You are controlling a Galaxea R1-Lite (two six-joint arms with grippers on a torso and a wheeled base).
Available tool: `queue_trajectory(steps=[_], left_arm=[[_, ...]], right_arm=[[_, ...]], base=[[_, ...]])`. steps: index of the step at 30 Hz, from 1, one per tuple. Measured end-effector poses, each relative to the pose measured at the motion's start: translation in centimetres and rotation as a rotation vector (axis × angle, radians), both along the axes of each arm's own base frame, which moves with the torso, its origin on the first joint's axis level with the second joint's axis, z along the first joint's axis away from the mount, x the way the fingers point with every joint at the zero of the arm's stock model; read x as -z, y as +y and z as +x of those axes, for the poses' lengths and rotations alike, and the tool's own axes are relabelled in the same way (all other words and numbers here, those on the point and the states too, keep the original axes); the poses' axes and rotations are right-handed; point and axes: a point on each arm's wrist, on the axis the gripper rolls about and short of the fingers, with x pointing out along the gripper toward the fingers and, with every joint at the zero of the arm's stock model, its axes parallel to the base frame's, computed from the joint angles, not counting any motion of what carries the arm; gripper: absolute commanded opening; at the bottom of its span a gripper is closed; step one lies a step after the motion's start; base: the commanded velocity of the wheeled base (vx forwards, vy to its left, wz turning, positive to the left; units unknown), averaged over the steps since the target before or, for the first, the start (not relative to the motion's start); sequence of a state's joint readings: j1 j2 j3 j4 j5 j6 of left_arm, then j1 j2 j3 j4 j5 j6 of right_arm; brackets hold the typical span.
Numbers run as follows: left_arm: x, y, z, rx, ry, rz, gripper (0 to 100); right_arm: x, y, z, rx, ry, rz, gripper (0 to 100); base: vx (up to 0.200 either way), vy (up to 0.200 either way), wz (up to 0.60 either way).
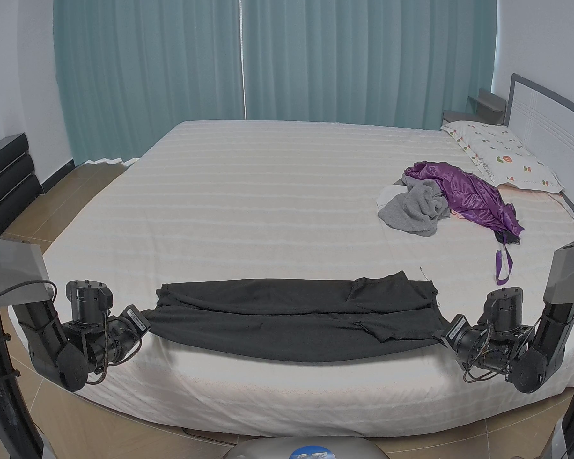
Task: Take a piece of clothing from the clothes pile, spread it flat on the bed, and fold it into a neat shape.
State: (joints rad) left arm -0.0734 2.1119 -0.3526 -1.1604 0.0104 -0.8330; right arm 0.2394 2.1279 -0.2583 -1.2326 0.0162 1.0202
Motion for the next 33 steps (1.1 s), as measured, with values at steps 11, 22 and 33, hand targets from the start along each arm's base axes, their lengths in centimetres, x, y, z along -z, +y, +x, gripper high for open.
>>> queue_trajectory(steps=[11,22,33], left_arm=[[1.0,-0.1,-0.9,0.025,0.054,0.022,0],[1.6,-0.2,-1.3,0.031,0.083,0.022,100],[-0.3,0.0,-1.5,0.025,0.018,0.013,100]], right_arm=[[1.1,0.3,-0.9,-0.042,0.051,-0.044,0],[1.8,0.2,-1.1,-0.049,0.076,-0.064,100],[-1.9,-2.7,-1.0,0.031,-0.027,-0.103,100]], base=[[0.000,0.000,0.00],[0.000,0.000,0.00],[0.000,0.000,0.00]])
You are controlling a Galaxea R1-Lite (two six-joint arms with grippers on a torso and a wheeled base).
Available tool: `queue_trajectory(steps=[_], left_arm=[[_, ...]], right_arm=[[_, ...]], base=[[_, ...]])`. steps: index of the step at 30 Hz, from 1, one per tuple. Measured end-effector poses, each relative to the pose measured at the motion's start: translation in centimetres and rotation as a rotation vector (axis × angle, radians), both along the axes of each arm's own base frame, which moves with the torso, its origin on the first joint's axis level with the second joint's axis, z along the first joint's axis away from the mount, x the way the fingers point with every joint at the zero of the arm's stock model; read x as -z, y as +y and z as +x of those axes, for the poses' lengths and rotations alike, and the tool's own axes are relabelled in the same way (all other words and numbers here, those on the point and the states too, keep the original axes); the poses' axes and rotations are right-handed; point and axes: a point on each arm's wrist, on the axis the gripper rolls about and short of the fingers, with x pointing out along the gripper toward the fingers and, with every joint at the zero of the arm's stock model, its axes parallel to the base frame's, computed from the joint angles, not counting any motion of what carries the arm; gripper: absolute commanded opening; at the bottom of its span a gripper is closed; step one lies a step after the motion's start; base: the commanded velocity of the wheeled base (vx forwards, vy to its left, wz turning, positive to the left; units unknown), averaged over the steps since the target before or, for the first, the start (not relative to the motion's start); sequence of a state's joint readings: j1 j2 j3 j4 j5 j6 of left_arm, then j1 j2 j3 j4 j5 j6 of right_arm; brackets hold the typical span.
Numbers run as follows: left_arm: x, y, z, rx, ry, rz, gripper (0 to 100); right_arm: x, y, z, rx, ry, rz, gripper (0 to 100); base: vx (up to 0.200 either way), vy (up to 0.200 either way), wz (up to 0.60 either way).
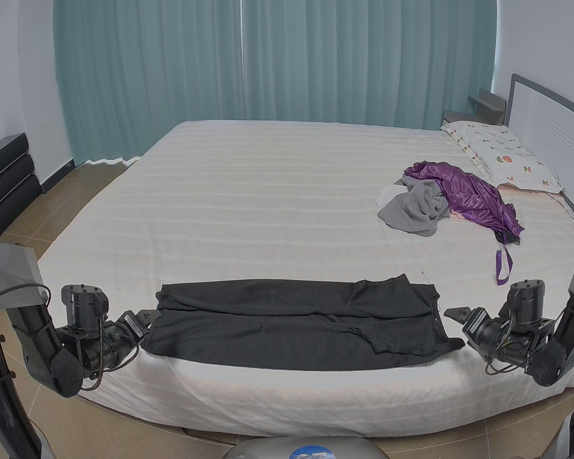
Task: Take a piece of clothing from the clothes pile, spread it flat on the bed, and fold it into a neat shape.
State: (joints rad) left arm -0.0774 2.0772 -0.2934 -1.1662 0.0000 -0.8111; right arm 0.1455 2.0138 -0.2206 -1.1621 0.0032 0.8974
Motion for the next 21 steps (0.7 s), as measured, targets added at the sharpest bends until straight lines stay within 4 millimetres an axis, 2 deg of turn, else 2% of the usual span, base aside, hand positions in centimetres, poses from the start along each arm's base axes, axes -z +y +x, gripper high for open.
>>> queue_trajectory(steps=[5,17,21], left_arm=[[-0.8,0.0,0.2,-0.003,-0.034,-0.007,100],[-1.4,0.3,0.2,0.003,-0.052,-0.071,100],[-1.4,0.4,0.2,-0.001,-0.053,-0.070,100]], right_arm=[[-1.5,-1.6,0.3,0.052,-0.059,-0.001,100],[-2.0,-1.9,0.5,0.045,-0.088,0.017,100],[-2.0,-1.9,0.5,0.043,-0.087,0.020,100]], base=[[0.000,0.000,0.00],[0.000,0.200,0.00],[0.000,0.000,0.00]])
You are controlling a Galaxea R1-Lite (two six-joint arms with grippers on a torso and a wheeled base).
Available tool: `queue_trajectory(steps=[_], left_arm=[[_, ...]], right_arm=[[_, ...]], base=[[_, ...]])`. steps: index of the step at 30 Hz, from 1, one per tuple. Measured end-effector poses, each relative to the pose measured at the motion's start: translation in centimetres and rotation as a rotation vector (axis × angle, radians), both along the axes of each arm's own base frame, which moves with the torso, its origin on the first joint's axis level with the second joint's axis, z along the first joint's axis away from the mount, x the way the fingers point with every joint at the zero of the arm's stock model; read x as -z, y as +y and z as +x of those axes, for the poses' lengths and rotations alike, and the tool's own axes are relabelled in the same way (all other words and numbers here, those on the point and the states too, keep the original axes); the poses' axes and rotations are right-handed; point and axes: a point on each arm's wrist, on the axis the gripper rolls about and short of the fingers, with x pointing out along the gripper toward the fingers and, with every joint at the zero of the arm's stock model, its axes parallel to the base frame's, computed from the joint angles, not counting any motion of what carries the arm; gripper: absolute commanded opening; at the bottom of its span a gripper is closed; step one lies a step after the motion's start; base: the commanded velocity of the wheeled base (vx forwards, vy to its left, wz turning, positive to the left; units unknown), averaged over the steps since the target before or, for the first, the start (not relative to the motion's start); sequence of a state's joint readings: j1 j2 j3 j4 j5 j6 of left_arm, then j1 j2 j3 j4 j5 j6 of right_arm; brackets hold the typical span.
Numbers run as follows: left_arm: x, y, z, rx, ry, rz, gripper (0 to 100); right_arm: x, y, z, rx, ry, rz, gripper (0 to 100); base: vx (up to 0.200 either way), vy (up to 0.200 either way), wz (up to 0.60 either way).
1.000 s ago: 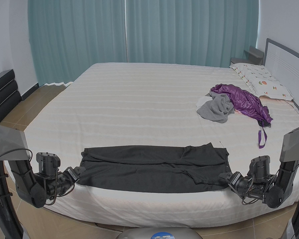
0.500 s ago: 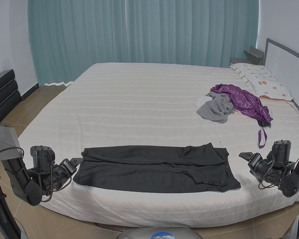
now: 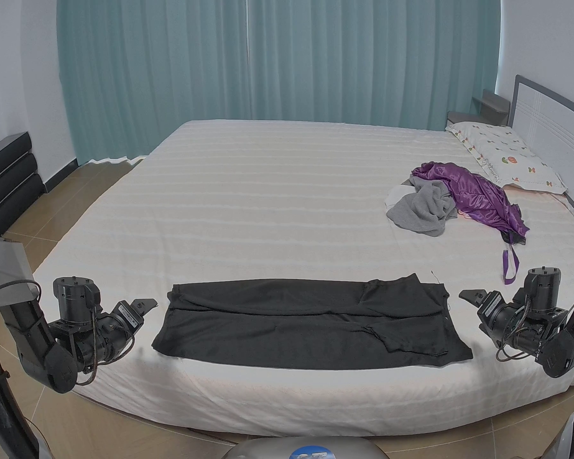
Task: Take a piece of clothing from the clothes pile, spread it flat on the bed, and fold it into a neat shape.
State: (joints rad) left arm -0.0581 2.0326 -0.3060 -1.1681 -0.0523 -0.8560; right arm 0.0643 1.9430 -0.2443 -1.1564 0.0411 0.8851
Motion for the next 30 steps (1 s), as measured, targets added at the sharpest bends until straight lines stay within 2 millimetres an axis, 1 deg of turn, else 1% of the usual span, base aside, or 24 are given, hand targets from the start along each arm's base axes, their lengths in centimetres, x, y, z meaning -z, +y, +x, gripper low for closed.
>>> queue_trajectory(steps=[18,29,30], left_arm=[[-0.1,-0.4,0.0,0.014,-0.003,-0.004,100],[0.1,-1.6,-0.3,0.054,0.009,-0.011,100],[0.1,-1.7,-0.3,0.051,0.010,-0.018,100]], right_arm=[[0.4,0.2,0.1,-0.019,0.013,0.008,100],[0.7,0.6,0.1,-0.030,0.024,0.009,100],[0.7,0.6,0.1,-0.031,0.025,0.009,100]], base=[[0.000,0.000,0.00],[0.000,0.000,0.00],[0.000,-0.200,0.00]])
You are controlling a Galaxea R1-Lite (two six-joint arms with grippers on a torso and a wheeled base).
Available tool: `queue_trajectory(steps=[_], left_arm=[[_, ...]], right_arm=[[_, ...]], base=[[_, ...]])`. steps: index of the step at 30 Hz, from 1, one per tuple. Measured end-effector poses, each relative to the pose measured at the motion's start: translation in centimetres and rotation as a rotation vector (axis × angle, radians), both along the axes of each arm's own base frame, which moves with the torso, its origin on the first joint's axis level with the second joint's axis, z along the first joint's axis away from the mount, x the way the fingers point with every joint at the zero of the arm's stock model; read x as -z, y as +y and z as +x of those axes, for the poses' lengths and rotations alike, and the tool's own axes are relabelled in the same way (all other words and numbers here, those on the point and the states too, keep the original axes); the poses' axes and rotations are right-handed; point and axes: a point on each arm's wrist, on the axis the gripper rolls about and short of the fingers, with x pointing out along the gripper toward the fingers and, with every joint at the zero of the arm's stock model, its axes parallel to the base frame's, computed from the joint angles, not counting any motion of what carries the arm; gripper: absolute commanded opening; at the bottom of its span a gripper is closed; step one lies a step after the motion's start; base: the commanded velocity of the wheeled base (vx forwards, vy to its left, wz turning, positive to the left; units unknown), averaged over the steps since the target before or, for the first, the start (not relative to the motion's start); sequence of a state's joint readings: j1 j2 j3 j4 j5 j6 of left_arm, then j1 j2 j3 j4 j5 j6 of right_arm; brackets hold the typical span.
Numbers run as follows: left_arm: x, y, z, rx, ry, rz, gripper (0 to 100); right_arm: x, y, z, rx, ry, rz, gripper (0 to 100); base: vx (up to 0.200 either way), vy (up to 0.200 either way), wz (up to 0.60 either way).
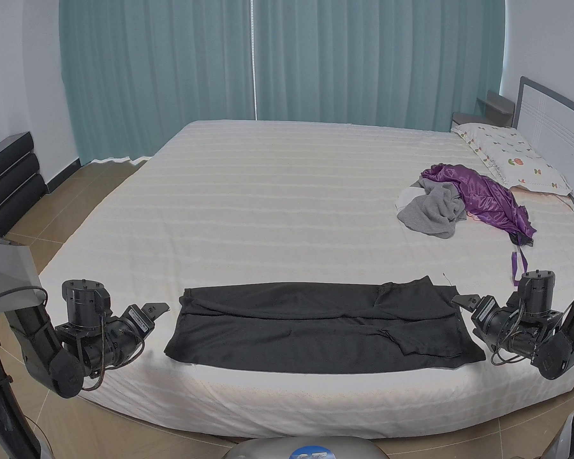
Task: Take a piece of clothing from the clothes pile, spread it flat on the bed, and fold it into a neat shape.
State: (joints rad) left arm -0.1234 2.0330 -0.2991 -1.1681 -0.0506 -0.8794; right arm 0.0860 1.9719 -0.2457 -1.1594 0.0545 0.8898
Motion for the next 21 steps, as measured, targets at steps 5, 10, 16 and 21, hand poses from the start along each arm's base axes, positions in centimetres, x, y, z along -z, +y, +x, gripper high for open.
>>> queue_trajectory(steps=[5,10,16,21], left_arm=[[-0.12,-0.51,0.07,0.005,-0.005,-0.015,100],[-0.10,-0.60,0.08,0.007,-0.004,-0.016,100],[-0.12,-0.69,0.06,0.009,-0.005,-0.017,100],[-0.16,-0.77,0.06,0.011,-0.006,-0.016,100]], right_arm=[[0.11,0.06,0.00,-0.003,0.005,0.000,100],[0.14,0.18,-0.01,-0.007,0.006,0.001,100],[0.16,0.16,-0.01,-0.006,0.007,0.001,100],[0.19,0.22,-0.01,-0.009,0.008,0.001,100]], base=[[0.000,-0.200,0.00],[0.000,-0.120,0.00],[0.000,0.000,0.00],[0.160,0.000,0.00]])
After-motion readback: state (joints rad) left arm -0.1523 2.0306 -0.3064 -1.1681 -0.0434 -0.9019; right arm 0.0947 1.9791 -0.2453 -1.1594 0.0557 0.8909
